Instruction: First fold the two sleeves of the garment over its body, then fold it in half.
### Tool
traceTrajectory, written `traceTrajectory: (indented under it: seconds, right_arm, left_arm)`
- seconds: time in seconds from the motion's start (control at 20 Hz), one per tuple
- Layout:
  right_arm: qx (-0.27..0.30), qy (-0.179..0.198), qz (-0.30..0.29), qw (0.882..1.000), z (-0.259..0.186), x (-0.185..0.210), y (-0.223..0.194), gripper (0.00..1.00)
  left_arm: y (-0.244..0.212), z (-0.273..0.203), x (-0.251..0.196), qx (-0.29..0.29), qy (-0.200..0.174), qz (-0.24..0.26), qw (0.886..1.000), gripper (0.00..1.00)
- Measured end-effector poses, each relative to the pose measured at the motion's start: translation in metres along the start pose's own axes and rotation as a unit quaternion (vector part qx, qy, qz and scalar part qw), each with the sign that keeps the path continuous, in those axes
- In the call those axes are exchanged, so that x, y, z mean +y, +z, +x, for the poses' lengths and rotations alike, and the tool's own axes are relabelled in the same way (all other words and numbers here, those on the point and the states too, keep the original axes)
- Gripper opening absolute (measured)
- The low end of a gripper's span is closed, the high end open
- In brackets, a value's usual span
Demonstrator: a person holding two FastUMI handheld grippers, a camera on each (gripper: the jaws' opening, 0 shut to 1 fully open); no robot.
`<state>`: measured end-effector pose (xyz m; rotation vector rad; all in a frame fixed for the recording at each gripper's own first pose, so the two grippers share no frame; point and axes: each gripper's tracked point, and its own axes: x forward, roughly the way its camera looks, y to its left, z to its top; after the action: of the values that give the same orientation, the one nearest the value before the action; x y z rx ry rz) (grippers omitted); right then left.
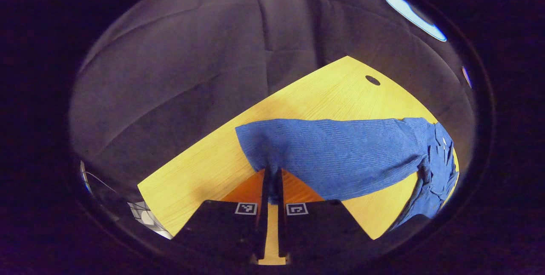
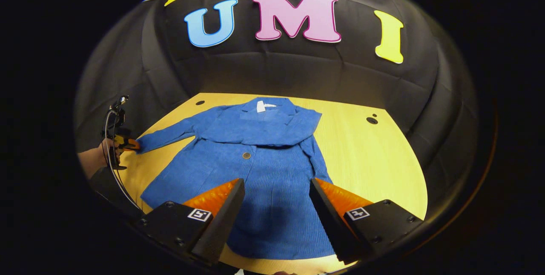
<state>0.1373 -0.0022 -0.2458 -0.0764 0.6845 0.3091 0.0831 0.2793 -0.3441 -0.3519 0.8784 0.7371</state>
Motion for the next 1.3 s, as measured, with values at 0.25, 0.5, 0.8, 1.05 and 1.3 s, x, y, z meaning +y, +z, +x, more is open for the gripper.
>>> traceTrajectory:
  seconds: [0.25,0.5,0.8,1.05,1.3]
  right_arm:
    - [-0.003,-0.012,0.006,1.000,0.002,-0.013,0.001,0.98]
    - [-0.012,-0.026,0.024,0.999,0.003,-0.028,0.002,0.98]
    - [-0.024,-0.061,0.070,0.995,-0.004,-0.059,-0.007,0.98]
    - [-0.018,-0.099,0.096,0.990,-0.020,-0.095,-0.030,0.98]
    - [-0.004,-0.142,0.137,0.980,-0.038,-0.133,-0.055,0.98]
  left_arm:
    - [0.003,-0.002,-0.001,-0.007,-0.022,-0.025,0.999,0.00]
    - [0.029,-0.045,-0.068,-0.067,-0.099,-0.018,0.993,0.00]
    - [0.022,-0.115,-0.254,-0.124,-0.253,0.048,0.958,0.00]
    - [-0.028,-0.167,-0.410,-0.099,-0.388,0.111,0.910,0.00]
    - [-0.091,-0.209,-0.502,-0.051,-0.482,0.169,0.858,0.00]
